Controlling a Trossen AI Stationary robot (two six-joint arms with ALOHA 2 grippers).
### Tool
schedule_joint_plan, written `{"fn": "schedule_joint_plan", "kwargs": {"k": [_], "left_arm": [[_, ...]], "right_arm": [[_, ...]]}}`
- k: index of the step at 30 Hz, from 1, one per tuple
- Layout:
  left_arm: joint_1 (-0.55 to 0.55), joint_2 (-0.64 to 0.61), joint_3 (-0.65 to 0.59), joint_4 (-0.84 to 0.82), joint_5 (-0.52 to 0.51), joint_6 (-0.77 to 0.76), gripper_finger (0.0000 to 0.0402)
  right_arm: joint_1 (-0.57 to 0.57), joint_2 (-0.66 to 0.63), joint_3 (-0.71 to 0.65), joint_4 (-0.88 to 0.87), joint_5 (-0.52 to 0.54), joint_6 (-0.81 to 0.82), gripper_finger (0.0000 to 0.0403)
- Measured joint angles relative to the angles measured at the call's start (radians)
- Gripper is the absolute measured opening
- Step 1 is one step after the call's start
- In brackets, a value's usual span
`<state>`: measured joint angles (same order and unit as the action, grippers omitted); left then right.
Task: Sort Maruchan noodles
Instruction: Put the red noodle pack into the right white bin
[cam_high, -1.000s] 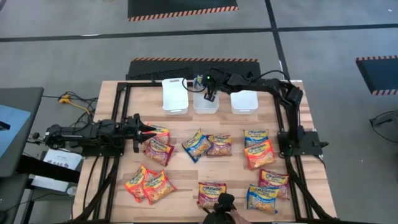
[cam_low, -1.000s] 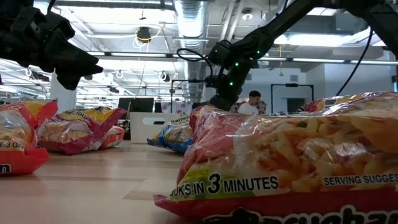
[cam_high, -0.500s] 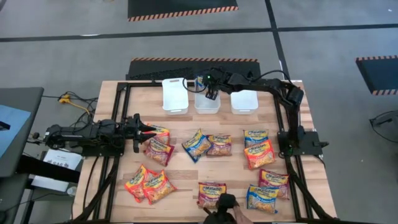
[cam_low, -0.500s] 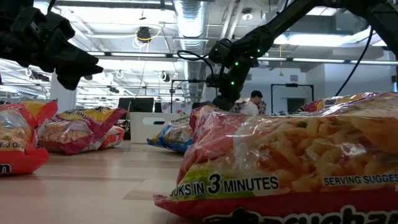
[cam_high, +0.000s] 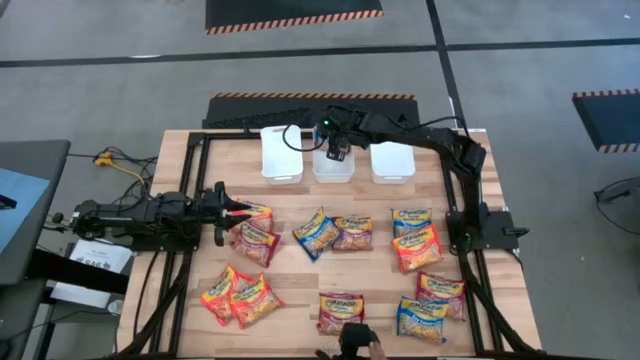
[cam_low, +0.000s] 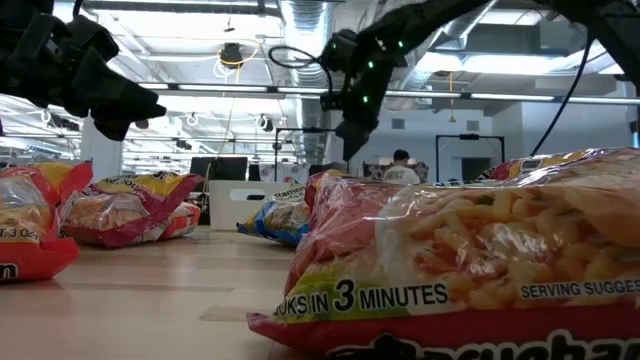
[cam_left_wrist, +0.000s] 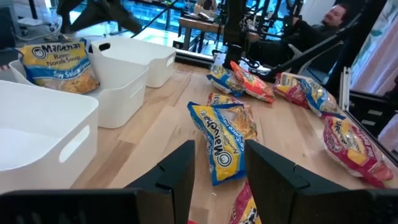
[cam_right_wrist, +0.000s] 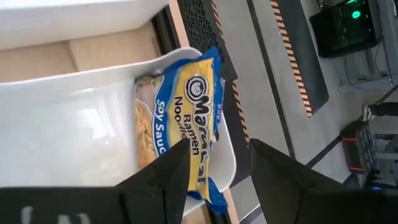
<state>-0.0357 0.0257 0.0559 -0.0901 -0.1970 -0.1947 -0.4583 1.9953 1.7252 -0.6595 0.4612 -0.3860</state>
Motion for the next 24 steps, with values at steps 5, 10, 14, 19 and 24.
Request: {"fn": "schedule_joint_plan", "kwargs": {"k": [5,10,14,19,24], "left_arm": [[0.000,0.000,-0.002,0.014,-0.013,0.002,0.0126],[0.001,0.000,-0.002,0.019,-0.067,0.035,0.0126],[0.019,0.000,-0.002,0.073,-0.079,0.077,0.0126],[0.055,0.000,0.004,0.192,-0.072,0.131,0.0126],[0.082,0.002,0.074,0.151,-0.022,0.184,0.0126]], "right_arm": [[0.029,0.000,0.107,-0.153,0.020,0.036,0.0183],[0.053,0.000,0.200,-0.317,0.020,0.116,0.0182],[0.073,0.000,0.257,-0.444,0.020,0.196,0.0182],[0.108,0.000,0.320,-0.563,0.020,0.262,0.0182],[0.155,0.000,0.391,-0.643,0.020,0.314,0.0182]]}}
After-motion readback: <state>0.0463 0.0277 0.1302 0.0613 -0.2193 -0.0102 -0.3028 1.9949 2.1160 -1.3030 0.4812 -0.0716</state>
